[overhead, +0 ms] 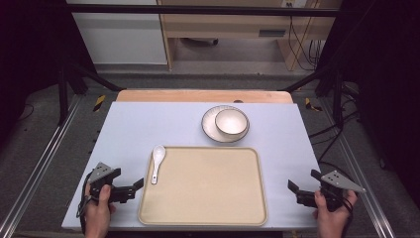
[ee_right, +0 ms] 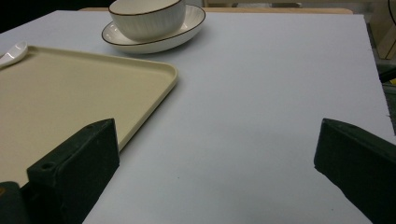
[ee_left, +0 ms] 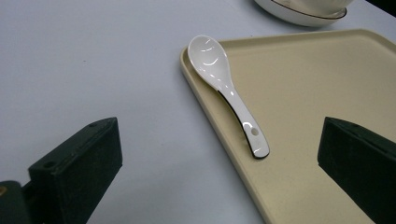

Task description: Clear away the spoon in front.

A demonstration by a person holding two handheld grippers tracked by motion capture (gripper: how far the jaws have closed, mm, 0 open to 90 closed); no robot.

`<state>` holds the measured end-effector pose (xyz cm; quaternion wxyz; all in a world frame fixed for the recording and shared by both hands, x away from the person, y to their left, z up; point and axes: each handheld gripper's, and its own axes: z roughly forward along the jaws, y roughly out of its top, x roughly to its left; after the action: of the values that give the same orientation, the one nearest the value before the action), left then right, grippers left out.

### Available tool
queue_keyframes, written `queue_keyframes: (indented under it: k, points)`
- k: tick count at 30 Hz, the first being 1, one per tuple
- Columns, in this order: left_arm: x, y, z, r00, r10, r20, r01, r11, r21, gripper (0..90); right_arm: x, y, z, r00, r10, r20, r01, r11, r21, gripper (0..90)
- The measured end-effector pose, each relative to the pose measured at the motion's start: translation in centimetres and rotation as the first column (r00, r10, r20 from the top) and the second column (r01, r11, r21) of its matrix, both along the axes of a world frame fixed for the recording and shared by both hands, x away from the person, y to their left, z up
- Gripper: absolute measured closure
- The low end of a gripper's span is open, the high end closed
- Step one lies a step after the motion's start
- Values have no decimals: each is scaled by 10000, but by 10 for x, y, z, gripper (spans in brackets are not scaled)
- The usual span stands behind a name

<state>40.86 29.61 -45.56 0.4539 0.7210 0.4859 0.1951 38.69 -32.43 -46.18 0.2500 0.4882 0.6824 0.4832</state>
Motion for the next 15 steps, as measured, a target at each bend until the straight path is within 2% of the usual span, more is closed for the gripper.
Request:
queue_keyframes:
  k: [7,12,15]
  points:
    - [-5,20,1,9998,176,50,-176,9998,-94,0,0,0,0,10000,0,6,0,10000,-20,5]
    - [-10,35,3,9994,268,232,-259,9990,-370,0,0,-1,0,10000,-27,22,27,10000,-19,5]
    - [-13,42,3,9992,303,274,-295,9991,-296,0,0,-1,0,10000,-31,16,31,10000,-45,5]
